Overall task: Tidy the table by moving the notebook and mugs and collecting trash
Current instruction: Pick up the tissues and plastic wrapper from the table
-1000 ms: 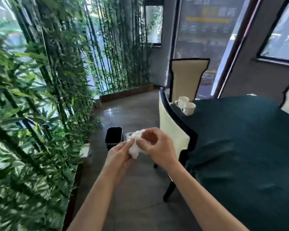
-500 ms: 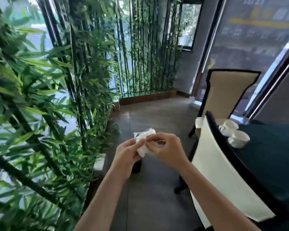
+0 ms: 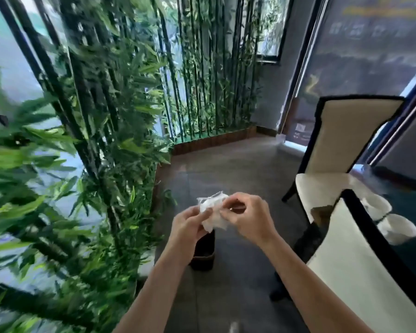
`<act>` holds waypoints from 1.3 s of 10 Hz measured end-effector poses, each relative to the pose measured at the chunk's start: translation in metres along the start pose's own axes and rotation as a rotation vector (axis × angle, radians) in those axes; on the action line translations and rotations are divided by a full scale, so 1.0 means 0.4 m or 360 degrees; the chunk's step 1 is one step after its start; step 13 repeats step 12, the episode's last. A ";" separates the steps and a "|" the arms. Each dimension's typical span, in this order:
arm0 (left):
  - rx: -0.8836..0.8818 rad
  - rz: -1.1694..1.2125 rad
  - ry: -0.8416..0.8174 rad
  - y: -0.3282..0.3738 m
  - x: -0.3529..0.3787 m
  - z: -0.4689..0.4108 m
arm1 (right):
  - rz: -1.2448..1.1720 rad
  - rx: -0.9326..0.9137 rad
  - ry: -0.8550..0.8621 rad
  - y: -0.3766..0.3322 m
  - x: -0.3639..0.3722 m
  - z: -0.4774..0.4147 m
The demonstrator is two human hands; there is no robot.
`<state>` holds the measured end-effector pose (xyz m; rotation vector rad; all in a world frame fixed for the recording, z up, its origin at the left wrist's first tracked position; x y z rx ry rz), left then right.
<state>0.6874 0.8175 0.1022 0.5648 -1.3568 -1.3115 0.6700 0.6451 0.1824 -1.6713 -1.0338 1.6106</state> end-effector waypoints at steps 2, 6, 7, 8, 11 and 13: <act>-0.0148 -0.0004 0.0120 -0.050 -0.077 -0.260 | -0.0062 0.0209 -0.0061 0.213 0.003 -0.229; -0.0811 -0.0239 0.0753 -0.543 -0.497 -0.708 | -0.0261 0.0942 -0.0465 0.964 0.272 -0.641; -0.0951 -0.0319 0.0869 -0.716 -0.604 -0.789 | -0.0278 0.1082 -0.0557 1.156 0.440 -0.669; -0.1032 -0.0404 0.0912 -0.863 -0.695 -0.873 | -0.0363 0.1199 -0.0652 1.314 0.600 -0.680; -0.1463 -0.1076 0.0433 -1.270 -0.941 -1.070 | -0.0550 0.1605 -0.0673 1.721 0.971 -0.604; -0.1580 -0.1261 0.0245 -1.263 -0.939 -1.096 | -0.0509 0.1656 -0.0635 1.745 0.928 -0.605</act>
Point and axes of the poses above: each hand's wrist, its own z-axis away from the middle knuckle, its own x-axis out of the palm, y = z × x, the point moved 8 cm from there along -z, towards the middle knuckle, and after that the axes turned 14 degrees about -y, right-handed, at the moved point
